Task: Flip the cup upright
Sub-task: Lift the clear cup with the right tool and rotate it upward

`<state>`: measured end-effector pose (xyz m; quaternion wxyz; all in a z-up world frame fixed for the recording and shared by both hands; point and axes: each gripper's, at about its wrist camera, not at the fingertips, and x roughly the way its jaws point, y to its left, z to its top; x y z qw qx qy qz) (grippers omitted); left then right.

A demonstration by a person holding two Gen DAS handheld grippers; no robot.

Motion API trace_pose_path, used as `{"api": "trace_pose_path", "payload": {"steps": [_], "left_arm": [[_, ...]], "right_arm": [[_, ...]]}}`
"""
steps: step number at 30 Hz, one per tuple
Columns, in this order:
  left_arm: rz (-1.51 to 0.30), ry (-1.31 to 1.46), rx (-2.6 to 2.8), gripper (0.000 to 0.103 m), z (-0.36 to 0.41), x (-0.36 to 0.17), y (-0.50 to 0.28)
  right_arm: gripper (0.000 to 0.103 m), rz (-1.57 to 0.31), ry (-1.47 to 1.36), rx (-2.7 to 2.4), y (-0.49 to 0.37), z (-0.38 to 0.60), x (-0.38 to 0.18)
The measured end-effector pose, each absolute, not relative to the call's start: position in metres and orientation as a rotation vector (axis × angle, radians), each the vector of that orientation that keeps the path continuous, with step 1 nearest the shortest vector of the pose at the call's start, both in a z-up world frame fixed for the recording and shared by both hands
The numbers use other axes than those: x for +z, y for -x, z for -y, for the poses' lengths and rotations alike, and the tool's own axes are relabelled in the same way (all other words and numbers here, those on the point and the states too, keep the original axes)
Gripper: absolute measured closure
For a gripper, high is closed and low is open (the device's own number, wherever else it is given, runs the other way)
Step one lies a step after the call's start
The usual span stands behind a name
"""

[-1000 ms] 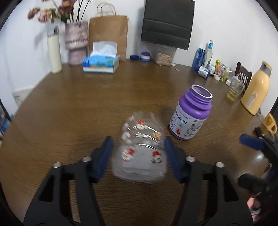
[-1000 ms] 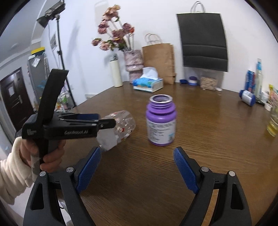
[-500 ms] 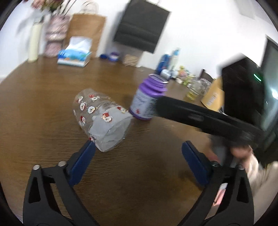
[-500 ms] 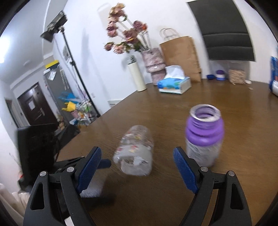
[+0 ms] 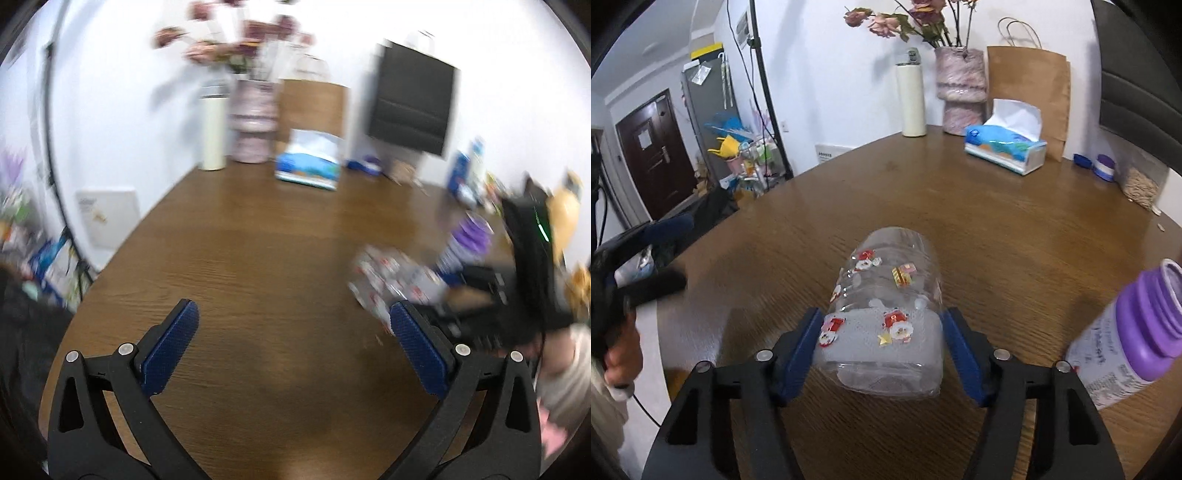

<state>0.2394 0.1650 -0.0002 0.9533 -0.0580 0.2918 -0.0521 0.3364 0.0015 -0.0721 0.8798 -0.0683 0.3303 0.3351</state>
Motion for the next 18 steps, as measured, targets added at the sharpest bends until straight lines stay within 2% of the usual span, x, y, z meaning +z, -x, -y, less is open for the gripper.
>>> {"api": "trace_pose_path", "payload": {"steps": [5, 8, 13, 15, 18], "left_arm": [[-0.655, 0.144, -0.027, 0.002, -0.155, -0.004, -0.275], [-0.666, 0.184, -0.08, 0.007, -0.143, -0.011, -0.286], [-0.731, 0.188, -0.08, 0.03, -0.127, -0.026, -0.3], [-0.772, 0.19, -0.057, 0.033, -0.128, -0.033, -0.303], [-0.802, 0.188, -0.027, 0.034, -0.134, -0.041, -0.299]], "right_arm": [[0.034, -0.671, 0.186, 0.887, -0.311, -0.006, -0.075], [0.034, -0.652, 0.263, 0.938, -0.294, -0.013, -0.078], [0.033, -0.625, 0.328, 1.013, -0.278, -0.017, -0.078], [0.032, -0.608, 0.368, 1.01, -0.277, -0.02, -0.079], [0.029, -0.605, 0.372, 0.942, -0.285, -0.016, -0.08]]}}
